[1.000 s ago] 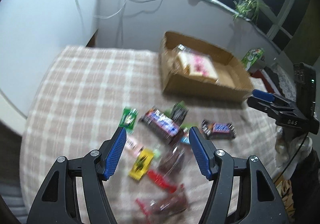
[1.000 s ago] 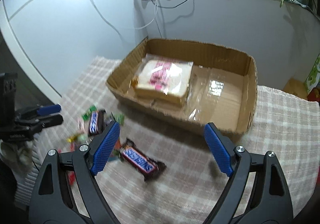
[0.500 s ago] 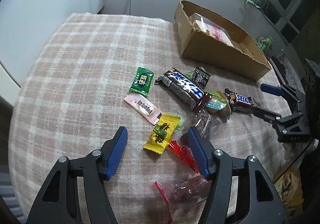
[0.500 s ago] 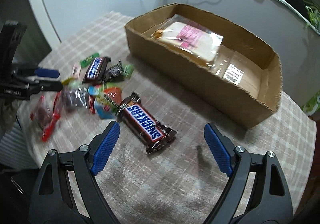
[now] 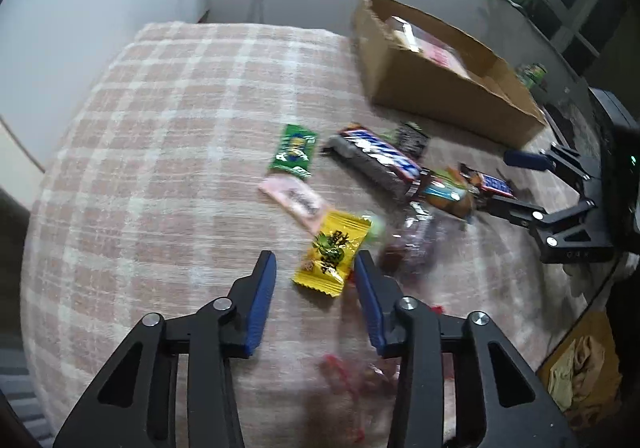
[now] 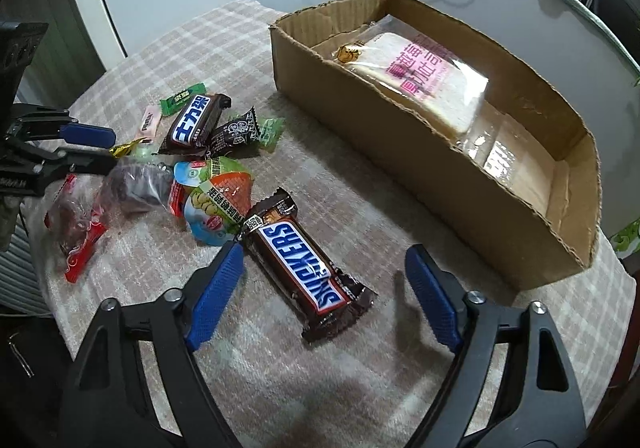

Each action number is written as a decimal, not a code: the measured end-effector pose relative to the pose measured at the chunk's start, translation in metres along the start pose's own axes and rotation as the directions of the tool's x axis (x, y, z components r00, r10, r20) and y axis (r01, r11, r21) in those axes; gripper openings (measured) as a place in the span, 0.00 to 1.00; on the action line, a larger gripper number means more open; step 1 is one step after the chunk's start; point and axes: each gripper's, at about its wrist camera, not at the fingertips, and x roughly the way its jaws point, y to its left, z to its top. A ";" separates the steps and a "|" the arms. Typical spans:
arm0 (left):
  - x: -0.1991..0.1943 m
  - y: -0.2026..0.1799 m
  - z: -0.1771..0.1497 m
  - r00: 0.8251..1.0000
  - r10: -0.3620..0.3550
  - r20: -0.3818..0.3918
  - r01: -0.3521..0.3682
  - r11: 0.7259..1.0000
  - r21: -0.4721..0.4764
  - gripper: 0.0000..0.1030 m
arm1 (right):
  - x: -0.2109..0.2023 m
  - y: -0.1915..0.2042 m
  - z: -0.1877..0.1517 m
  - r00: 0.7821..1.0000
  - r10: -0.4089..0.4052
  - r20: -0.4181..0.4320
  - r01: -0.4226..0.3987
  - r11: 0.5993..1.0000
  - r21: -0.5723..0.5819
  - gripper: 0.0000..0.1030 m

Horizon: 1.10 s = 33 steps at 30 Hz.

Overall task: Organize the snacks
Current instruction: 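Grasp the Snickers bar with the right tool while the left tool grasps the yellow candy packet, then carry the Snickers bar with the right tool into the box and release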

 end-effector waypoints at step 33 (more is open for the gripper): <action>-0.004 -0.015 0.002 0.995 0.075 0.060 -0.081 0.992 0.100 0.22 | 0.003 0.000 0.000 1.000 0.000 -0.021 0.001 0.999 0.049 0.30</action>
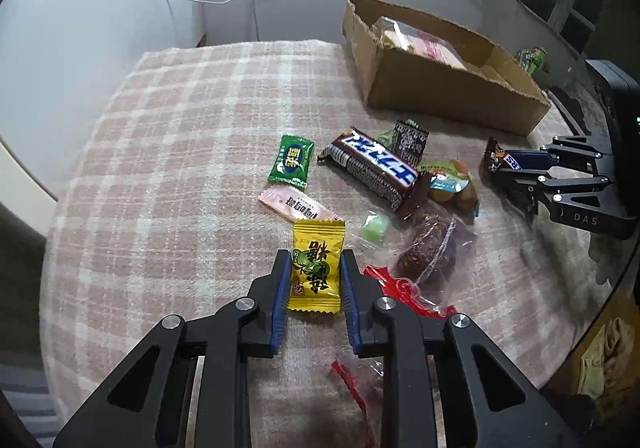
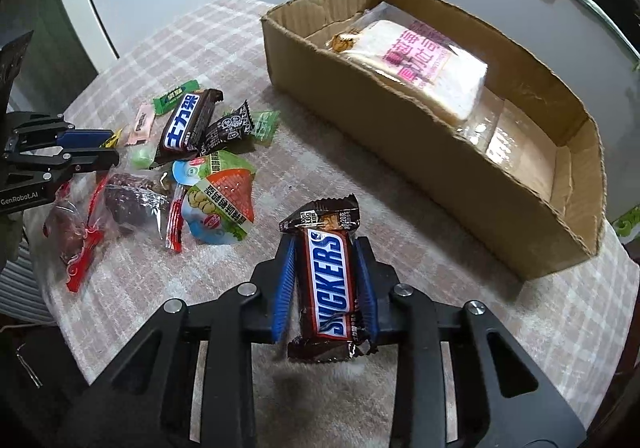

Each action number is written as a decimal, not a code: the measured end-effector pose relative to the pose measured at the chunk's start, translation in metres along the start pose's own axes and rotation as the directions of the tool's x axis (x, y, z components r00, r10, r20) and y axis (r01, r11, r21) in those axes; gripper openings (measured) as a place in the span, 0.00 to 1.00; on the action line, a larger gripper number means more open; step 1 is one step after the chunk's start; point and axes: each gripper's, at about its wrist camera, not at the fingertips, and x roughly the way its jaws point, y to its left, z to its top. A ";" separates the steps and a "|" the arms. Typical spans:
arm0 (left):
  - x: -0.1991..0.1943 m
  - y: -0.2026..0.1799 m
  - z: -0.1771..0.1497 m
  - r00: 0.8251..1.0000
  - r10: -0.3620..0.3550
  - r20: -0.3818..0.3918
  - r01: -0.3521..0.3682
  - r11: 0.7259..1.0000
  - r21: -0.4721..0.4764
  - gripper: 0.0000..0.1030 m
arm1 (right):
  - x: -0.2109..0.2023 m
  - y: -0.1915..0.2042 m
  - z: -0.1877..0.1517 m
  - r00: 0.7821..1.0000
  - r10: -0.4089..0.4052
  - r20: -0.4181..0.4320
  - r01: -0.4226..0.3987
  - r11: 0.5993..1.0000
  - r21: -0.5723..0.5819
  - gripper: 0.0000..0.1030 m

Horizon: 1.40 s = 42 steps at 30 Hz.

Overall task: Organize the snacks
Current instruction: 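Carry the Snickers bar with the right tool into the box and release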

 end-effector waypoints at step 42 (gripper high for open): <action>0.038 -0.078 0.164 0.981 -0.148 0.126 0.139 0.987 0.082 0.22 | -0.044 -0.134 0.047 0.984 -0.064 0.165 0.013 0.955 0.295 0.28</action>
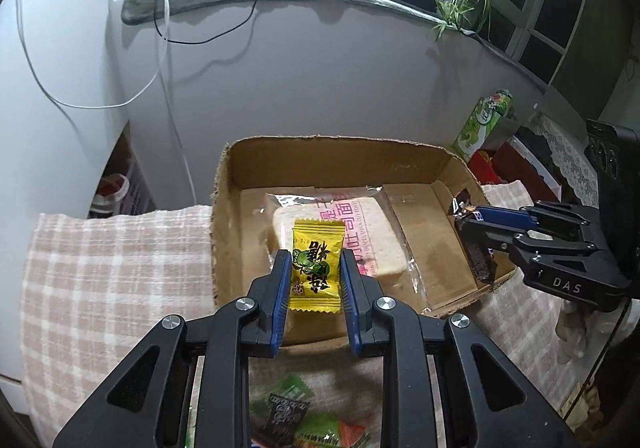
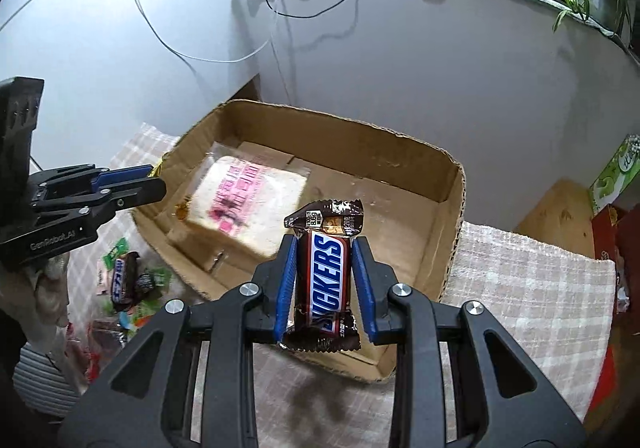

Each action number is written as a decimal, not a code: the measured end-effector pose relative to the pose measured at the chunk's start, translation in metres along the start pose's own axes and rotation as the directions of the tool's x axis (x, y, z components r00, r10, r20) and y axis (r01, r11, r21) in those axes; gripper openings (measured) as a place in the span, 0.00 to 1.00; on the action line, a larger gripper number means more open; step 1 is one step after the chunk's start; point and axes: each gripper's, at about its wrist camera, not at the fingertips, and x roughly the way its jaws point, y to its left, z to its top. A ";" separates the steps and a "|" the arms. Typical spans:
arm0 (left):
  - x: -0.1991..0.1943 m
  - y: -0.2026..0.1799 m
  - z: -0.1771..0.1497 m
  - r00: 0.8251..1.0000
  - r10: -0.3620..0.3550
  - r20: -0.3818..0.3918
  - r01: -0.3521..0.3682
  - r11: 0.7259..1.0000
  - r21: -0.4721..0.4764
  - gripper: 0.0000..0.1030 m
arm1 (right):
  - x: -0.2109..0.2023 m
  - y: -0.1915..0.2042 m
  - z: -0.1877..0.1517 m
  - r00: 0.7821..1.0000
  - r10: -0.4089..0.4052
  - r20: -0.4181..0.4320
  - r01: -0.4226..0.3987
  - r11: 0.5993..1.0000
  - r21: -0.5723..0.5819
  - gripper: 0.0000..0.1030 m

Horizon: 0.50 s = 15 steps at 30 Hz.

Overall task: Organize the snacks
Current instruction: 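Carry the Snickers bar with the right tool into the box and release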

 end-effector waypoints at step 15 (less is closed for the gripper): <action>0.002 -0.009 0.002 1.000 0.026 -0.008 -0.026 0.999 0.023 0.67 | -0.004 0.007 0.003 0.998 -0.051 0.036 0.052 0.998 -0.031 0.68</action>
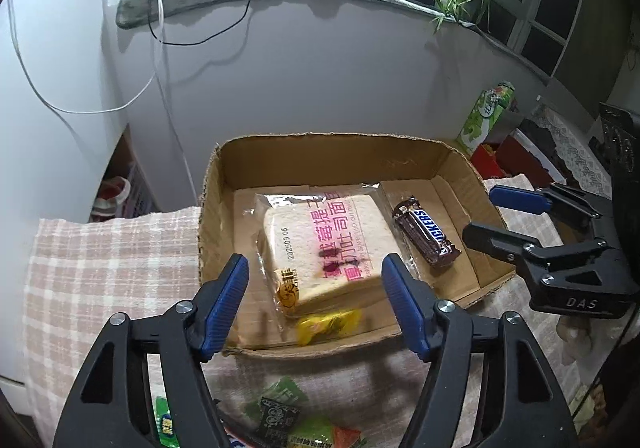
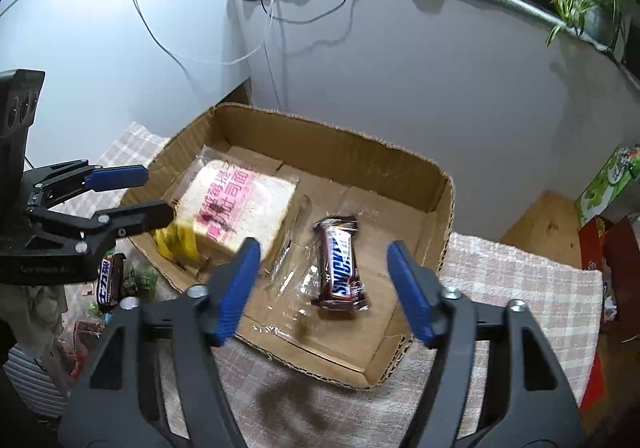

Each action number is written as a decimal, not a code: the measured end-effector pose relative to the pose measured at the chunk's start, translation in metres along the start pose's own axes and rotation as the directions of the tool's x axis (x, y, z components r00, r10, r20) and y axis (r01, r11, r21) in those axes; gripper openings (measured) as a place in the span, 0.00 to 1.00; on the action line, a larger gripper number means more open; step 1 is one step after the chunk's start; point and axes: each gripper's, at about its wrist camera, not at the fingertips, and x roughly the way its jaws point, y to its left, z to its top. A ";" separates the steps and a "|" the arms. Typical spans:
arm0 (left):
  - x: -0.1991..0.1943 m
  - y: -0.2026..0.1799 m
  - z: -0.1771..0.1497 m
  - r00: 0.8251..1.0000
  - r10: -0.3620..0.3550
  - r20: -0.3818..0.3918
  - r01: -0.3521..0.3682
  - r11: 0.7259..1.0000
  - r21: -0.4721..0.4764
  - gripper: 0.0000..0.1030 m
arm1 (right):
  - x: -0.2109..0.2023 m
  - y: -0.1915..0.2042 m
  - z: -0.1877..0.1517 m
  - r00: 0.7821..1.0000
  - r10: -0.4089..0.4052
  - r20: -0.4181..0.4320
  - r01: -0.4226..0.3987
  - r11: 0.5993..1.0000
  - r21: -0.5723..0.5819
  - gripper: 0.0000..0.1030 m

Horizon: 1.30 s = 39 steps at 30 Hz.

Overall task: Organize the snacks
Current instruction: 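Carry the Snickers bar with the right tool into the box and release, then move the right tool to the green-capped jelly cup and close on it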

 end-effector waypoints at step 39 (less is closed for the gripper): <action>-0.109 0.008 -0.174 0.988 0.036 -0.150 -0.013 0.989 0.150 0.67 | -0.006 0.108 -0.075 0.975 0.175 -0.137 -0.195 0.970 -0.148 0.82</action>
